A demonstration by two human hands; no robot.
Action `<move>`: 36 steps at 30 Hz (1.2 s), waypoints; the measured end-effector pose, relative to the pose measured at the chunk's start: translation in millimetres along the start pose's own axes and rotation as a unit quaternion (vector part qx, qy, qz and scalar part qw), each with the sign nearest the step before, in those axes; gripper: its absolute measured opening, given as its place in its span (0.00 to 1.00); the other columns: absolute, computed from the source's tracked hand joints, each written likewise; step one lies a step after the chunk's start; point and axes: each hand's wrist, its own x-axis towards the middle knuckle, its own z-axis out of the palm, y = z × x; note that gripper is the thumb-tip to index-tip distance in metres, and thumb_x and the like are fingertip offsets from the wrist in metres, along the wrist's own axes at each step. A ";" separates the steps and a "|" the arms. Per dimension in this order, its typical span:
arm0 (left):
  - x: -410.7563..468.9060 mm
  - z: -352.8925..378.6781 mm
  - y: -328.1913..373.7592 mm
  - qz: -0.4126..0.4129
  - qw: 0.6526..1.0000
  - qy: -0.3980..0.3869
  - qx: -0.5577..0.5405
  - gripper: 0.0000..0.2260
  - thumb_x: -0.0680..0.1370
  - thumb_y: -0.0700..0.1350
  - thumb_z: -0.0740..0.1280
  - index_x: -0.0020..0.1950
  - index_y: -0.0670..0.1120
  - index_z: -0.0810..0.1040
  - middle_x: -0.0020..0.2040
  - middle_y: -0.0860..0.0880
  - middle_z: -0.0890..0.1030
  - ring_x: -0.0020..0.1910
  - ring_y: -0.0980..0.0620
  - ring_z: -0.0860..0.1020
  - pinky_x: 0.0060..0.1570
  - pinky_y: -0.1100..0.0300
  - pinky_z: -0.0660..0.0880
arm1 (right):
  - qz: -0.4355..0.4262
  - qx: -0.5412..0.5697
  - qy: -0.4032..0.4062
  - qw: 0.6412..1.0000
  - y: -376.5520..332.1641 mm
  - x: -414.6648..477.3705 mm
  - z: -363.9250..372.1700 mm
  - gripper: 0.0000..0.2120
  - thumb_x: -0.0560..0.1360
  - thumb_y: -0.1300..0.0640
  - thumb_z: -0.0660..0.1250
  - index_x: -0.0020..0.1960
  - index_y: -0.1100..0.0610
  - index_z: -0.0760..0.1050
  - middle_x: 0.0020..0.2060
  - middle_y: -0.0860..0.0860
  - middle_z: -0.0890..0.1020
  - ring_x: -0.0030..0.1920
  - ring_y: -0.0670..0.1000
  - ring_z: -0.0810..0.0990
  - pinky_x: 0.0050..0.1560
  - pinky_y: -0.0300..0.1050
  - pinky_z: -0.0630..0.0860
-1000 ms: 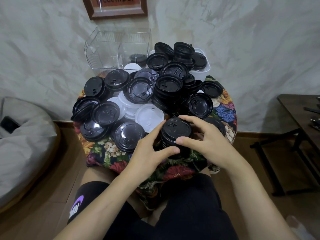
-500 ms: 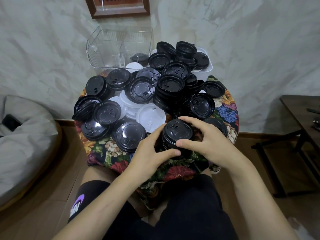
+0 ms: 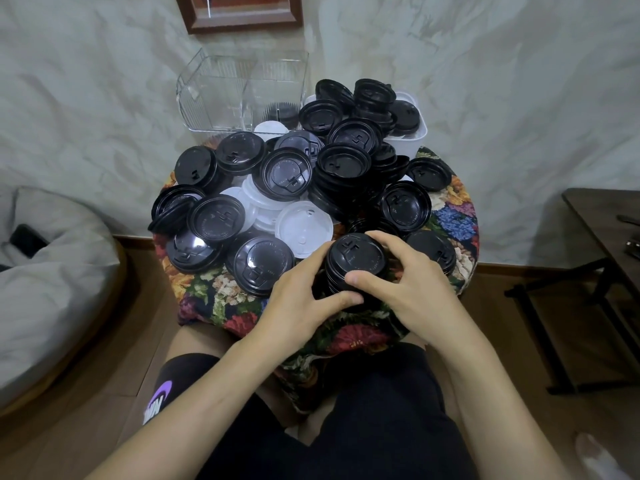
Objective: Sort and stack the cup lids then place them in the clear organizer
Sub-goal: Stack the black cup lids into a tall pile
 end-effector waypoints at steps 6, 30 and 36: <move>-3.8 -0.7 1.2 -0.012 1.000 -0.008 -0.012 0.38 0.73 0.58 0.77 0.79 0.67 0.64 0.66 0.62 0.80 0.64 0.56 0.80 0.64 0.45 0.78 | -0.011 0.060 -0.010 0.998 -0.2 -4.5 1.8 0.26 0.72 0.38 0.76 0.67 0.32 0.72 0.56 0.28 0.81 0.60 0.34 0.79 0.64 0.41 0.75; -3.5 -9.1 -4.0 -0.003 0.999 -0.030 -0.008 0.28 0.81 0.64 0.63 0.80 0.59 0.64 0.72 0.62 0.76 0.74 0.61 0.71 0.75 0.48 0.68 | -0.019 0.123 -0.078 0.989 20.1 -1.0 -7.3 0.35 0.74 0.40 0.74 0.79 0.40 0.67 0.70 0.34 0.77 0.73 0.38 0.72 0.77 0.54 0.67; -5.2 -8.0 -8.4 0.002 0.999 -0.041 0.027 0.30 0.81 0.68 0.59 0.81 0.60 0.60 0.75 0.63 0.72 0.76 0.60 0.68 0.75 0.48 0.67 | -0.027 0.121 -0.083 0.989 21.0 -0.5 -5.0 0.35 0.75 0.39 0.74 0.79 0.39 0.66 0.70 0.34 0.76 0.73 0.37 0.72 0.77 0.52 0.67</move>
